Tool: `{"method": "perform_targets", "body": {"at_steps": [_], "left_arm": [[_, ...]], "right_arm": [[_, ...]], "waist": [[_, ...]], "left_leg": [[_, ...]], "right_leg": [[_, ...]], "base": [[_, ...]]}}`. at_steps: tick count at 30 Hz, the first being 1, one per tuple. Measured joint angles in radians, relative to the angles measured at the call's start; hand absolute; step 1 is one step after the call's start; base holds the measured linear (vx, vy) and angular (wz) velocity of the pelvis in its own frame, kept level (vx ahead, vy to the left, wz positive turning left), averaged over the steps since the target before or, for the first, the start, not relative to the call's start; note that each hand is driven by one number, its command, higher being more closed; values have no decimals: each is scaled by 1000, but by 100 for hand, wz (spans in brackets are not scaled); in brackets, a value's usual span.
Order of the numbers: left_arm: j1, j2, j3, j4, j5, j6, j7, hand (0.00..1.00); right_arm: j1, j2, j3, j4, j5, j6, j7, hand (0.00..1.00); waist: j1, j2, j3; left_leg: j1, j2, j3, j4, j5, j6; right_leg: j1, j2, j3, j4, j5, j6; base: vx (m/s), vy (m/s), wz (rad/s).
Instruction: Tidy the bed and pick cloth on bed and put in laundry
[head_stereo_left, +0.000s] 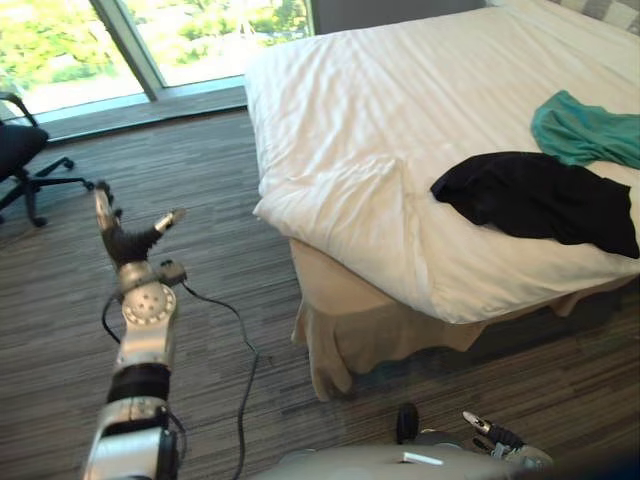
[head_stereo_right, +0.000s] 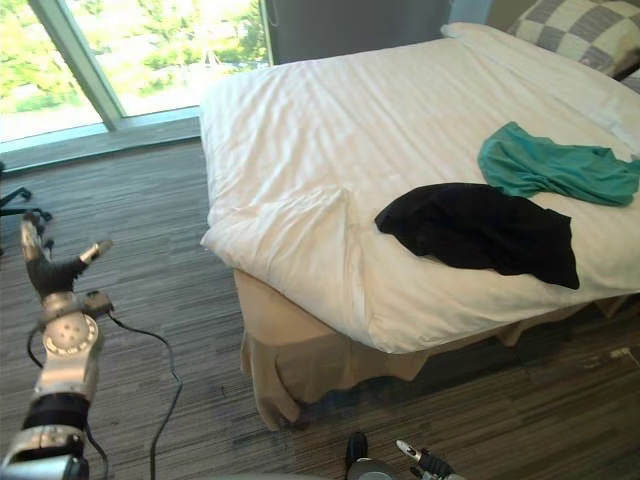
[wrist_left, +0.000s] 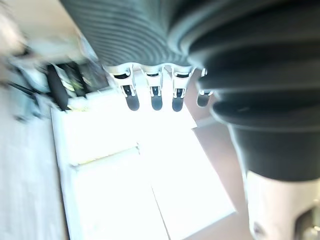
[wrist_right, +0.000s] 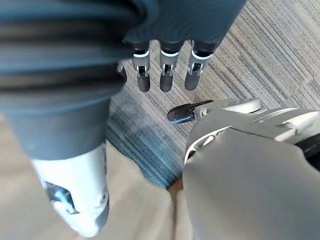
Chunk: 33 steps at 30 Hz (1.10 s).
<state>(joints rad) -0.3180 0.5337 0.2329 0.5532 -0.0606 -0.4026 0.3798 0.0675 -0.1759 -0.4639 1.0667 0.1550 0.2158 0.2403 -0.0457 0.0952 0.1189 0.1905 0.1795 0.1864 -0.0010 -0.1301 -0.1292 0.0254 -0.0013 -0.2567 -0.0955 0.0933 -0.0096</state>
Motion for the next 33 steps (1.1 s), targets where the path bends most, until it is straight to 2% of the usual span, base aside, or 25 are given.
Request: {"method": "perform_targets", "body": {"at_steps": [3,5,7,8,9,11,13,16,18,21,25,27,28,29,30,31,32,33], "left_arm": [[-61,36,-48,11,61,-14,-46,0],[-107,44,-107,11,102,3,-60,0],[-191,50,-187,22,145,42,-61,0],[-213,51,-202,26,153,52,-58,0],[-296,51,-244,33,159,73,-49,0],[-350,50,-277,45,162,76,-33,0],[-401,43,-315,63,173,97,-7,0],[-418,18,-338,66,212,138,30,0],[-488,8,-351,81,215,166,48,0],[-591,-22,-359,81,240,226,83,0],[-673,-71,-396,78,246,323,131,0],[-702,-100,-409,73,244,393,130,0],[-720,-109,-419,69,229,453,118,0],[-722,-110,-420,69,228,464,116,0],[-730,-113,-421,52,239,561,74,0],[-748,-115,-422,50,258,640,35,100],[-760,-114,-421,48,270,677,16,100],[-795,-108,-420,18,316,776,-47,100]], "right_arm": [[7,3,1,15,0,12,-31,0],[7,14,2,27,0,19,-53,0],[-13,22,17,30,2,20,-76,0],[-24,21,25,29,10,19,-83,0],[-60,24,50,23,33,15,-96,0],[-81,31,54,17,60,8,-108,0],[-101,38,84,2,88,-7,-122,0],[-100,37,92,-3,88,-21,-130,0],[-105,37,92,-19,89,-38,-131,0],[-114,38,93,-76,99,-75,-138,0],[-145,39,111,-171,133,-127,-146,0],[-153,39,111,-222,141,-148,-147,0],[-162,39,111,-253,153,-161,-149,0],[-165,39,111,-258,156,-163,-149,0],[-189,39,111,-277,162,-172,-150,0],[-203,40,111,-293,178,-183,-152,0],[-212,40,111,-298,182,-189,-153,0],[-233,37,110,-317,208,-198,-156,0]], "waist": [[-3,-1,1],[-9,0,5],[-21,1,23],[-27,0,34],[-34,-4,89],[-47,-11,118],[-75,-16,172],[-109,-9,196],[-116,-2,221],[-115,10,257],[-120,11,305],[-121,11,317],[-120,10,342],[-120,9,348],[-121,9,362],[-121,8,362],[-119,6,364],[-116,7,388]], "left_leg": [[10,-19,25,3,3,4],[9,-29,27,3,3,5],[-39,-51,27,3,11,17],[-54,-57,30,2,13,19],[-99,-68,49,4,15,24],[-138,-75,51,5,20,31],[-159,-80,61,5,22,34],[-167,-79,95,10,18,33],[-182,-79,113,15,17,33],[-229,-82,152,24,17,34],[-314,-97,223,55,22,39],[-348,-108,262,66,35,42],[-352,-112,288,72,40,41],[-353,-113,294,74,40,41],[-372,-117,320,79,41,43],[-398,-122,338,80,44,47],[-411,-125,347,80,46,50],[-422,-126,361,82,48,52]], "right_leg": [[0,-11,28,0,1,2],[-5,-20,35,0,4,5],[-54,-42,40,0,19,16],[-72,-46,46,0,24,18],[-126,-57,59,0,48,19],[-167,-64,61,0,60,20],[-195,-67,77,0,75,20],[-213,-67,106,1,78,19],[-241,-68,123,18,78,19],[-333,-74,158,84,64,20],[-470,-95,193,192,39,19],[-529,-110,208,237,25,19],[-544,-117,215,257,19,19],[-546,-118,216,259,19,19],[-580,-123,223,282,9,20],[-619,-127,231,299,4,21],[-636,-130,236,307,2,21],[-651,-133,241,314,-1,23]], "base": [[88,76,-20],[39,83,-12],[-57,51,-1],[-141,46,-13],[-126,18,-15],[-115,0,-4],[-108,-23,-17],[-44,-6,-30],[-20,-15,-25],[-38,-20,-27],[-14,4,-14],[0,0,0],[0,0,0],[-13,12,-8],[-26,5,-6],[-23,-1,-5],[0,0,0],[-3,-16,4]]}}
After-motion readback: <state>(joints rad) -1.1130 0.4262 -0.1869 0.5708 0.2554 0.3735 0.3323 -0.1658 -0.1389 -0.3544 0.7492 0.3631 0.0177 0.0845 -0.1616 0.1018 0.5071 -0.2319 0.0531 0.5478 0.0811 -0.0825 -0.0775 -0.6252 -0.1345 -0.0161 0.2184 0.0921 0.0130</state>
